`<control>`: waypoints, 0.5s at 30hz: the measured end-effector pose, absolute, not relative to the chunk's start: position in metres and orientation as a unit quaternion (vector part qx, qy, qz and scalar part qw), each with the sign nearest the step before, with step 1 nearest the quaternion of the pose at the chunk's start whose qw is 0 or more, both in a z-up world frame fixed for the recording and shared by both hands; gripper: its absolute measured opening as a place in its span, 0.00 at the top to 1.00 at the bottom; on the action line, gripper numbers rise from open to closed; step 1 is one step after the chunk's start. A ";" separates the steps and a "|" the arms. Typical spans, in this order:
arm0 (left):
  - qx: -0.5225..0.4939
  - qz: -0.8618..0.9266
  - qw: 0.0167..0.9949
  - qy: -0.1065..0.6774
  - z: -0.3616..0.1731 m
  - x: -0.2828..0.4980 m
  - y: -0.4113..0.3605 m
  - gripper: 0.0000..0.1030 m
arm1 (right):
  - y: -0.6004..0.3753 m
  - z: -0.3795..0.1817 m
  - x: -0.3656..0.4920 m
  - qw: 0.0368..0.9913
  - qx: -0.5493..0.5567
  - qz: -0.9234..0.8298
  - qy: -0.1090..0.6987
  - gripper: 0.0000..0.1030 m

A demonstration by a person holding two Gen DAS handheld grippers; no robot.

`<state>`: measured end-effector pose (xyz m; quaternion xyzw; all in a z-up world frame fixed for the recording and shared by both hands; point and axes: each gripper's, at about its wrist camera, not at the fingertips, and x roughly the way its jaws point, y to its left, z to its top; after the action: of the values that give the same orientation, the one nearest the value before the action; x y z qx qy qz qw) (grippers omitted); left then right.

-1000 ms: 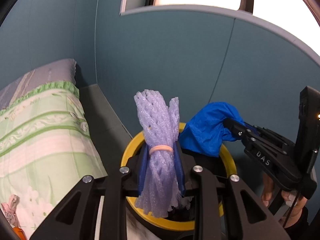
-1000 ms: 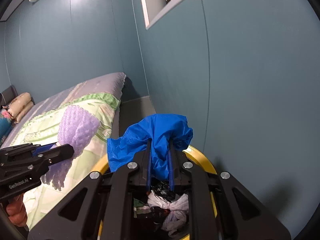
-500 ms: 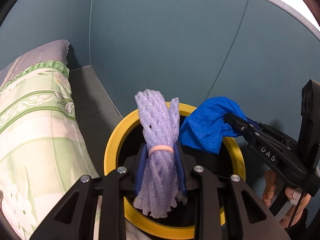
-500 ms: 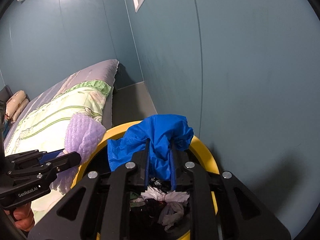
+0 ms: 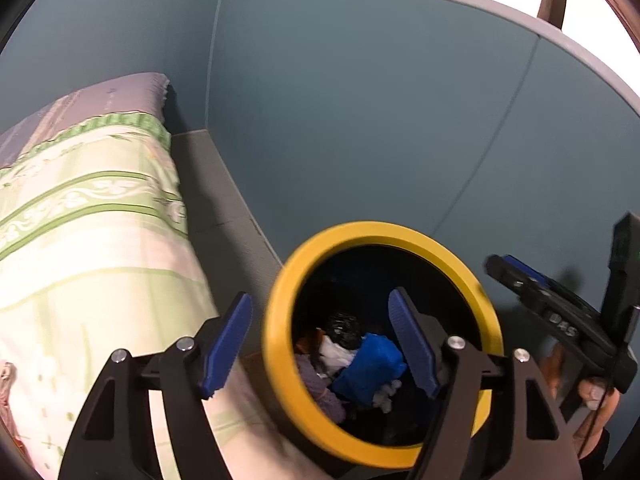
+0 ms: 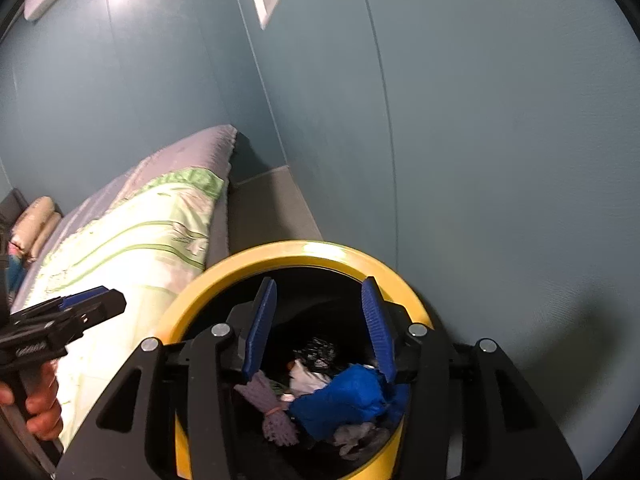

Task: Collect trash
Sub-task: 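Open both tools to drop the net and blue plastic into the bin, then move both tools back over the pink cloth and tangerine on the bed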

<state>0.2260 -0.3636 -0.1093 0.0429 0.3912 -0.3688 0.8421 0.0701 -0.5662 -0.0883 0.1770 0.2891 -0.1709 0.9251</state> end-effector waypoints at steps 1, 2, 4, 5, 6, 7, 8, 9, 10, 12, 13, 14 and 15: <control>0.043 -0.364 0.845 0.389 -0.107 0.228 -0.356 0.32 | -0.562 -0.084 0.068 0.928 0.176 -0.165 0.283 0.55; 0.043 -0.359 0.848 0.387 -0.105 0.230 -0.349 0.30 | -0.558 -0.081 0.065 0.931 0.174 -0.160 0.278 0.53; 0.045 -0.350 0.854 0.383 -0.102 0.235 -0.333 0.26 | -0.547 -0.072 0.062 0.937 0.168 -0.144 0.269 0.49; 0.047 -0.343 0.858 0.380 -0.100 0.237 -0.325 0.26 | -0.540 -0.068 0.061 0.940 0.165 -0.136 0.265 0.48; 0.047 -0.337 0.861 0.379 -0.098 0.240 -0.318 0.24 | -0.534 -0.064 0.061 0.942 0.162 -0.130 0.262 0.47; 0.047 -0.329 0.864 0.378 -0.097 0.243 -0.307 0.22 | -0.529 -0.061 0.060 0.944 0.160 -0.124 0.261 0.45; 0.046 -0.325 0.866 0.378 -0.096 0.245 -0.299 0.22 | -0.524 -0.059 0.060 0.945 0.158 -0.117 0.261 0.44; 0.050 -0.318 0.868 0.377 -0.095 0.247 -0.289 0.21 | -0.515 -0.055 0.061 0.948 0.154 -0.104 0.260 0.43; 0.054 -0.311 0.871 0.376 -0.094 0.248 -0.280 0.21 | -0.509 -0.052 0.062 0.949 0.150 -0.096 0.259 0.42; 0.064 -0.289 0.879 0.374 -0.094 0.253 -0.258 0.21 | -0.493 -0.046 0.064 0.952 0.142 -0.081 0.260 0.41; 0.064 -0.279 0.882 0.376 -0.094 0.256 -0.245 0.21 | -0.487 -0.043 0.066 0.953 0.140 -0.075 0.259 0.41; 0.062 -0.272 0.883 0.377 -0.094 0.258 -0.236 0.21 | -0.479 -0.039 0.067 0.954 0.137 -0.063 0.259 0.40; 0.060 -0.262 0.886 0.379 -0.094 0.261 -0.223 0.21 | -0.473 -0.037 0.067 0.955 0.136 -0.055 0.259 0.40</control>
<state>0.2612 -0.2231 -0.0937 0.0601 0.3789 -0.2618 0.8856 0.0670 -0.4735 -0.0368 0.1360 0.2593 -0.0553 0.9546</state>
